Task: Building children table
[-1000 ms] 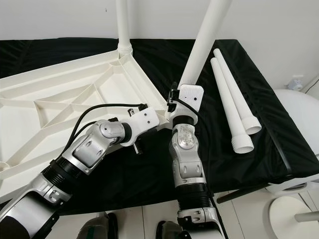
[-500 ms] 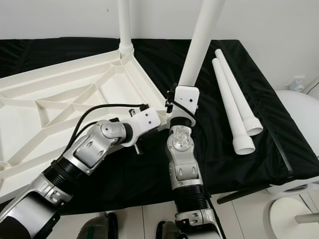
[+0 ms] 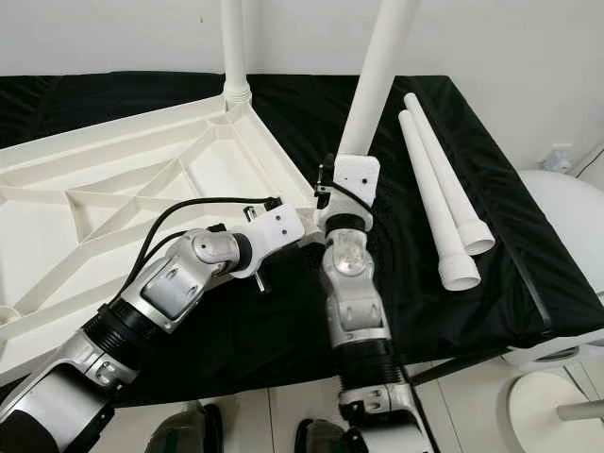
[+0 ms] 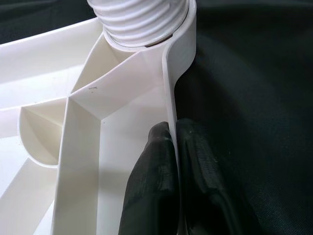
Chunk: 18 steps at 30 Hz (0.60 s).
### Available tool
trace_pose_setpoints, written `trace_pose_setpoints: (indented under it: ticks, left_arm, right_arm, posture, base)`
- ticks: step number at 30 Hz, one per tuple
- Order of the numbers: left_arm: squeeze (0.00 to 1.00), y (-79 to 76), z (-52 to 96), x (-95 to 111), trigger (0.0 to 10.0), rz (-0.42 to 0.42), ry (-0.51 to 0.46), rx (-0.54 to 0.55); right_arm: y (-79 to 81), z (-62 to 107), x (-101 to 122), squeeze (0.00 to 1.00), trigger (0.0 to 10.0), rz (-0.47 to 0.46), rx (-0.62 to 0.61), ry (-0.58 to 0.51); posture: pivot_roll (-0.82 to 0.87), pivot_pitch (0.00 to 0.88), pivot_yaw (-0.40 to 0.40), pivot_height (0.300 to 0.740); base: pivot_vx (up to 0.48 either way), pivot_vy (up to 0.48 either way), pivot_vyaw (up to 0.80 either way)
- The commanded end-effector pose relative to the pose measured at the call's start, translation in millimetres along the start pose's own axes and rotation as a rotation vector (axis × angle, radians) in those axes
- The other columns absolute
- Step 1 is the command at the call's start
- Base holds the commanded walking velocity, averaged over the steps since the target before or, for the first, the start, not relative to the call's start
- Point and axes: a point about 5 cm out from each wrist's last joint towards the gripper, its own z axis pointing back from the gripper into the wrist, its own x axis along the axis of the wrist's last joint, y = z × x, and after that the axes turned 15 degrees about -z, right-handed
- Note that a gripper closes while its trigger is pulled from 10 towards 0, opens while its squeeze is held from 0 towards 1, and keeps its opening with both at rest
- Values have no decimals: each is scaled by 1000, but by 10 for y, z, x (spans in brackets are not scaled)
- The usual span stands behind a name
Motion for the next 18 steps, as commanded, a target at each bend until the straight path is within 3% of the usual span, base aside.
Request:
trace_pose_setpoints:
  ticks: [1,12,18]
  left_arm:
    - [0,-91,-35,-28,10000,-16,22,-48]
    - [0,-92,-34,-26,10000,-15,22,-49]
    - [0,-82,-33,-24,10000,-15,22,-45]
  right_arm:
    - [-349,57,-247,0,10000,46,-91,149]
    - [-551,35,-233,0,10000,73,-68,171]
    - [-562,100,-258,0,10000,52,29,161]
  posture:
    - [-18,97,-39,740]
    - [-17,106,-37,740]
    - [-17,106,-37,740]
  base:
    - [0,0,0]
    - [0,0,0]
    - [0,0,0]
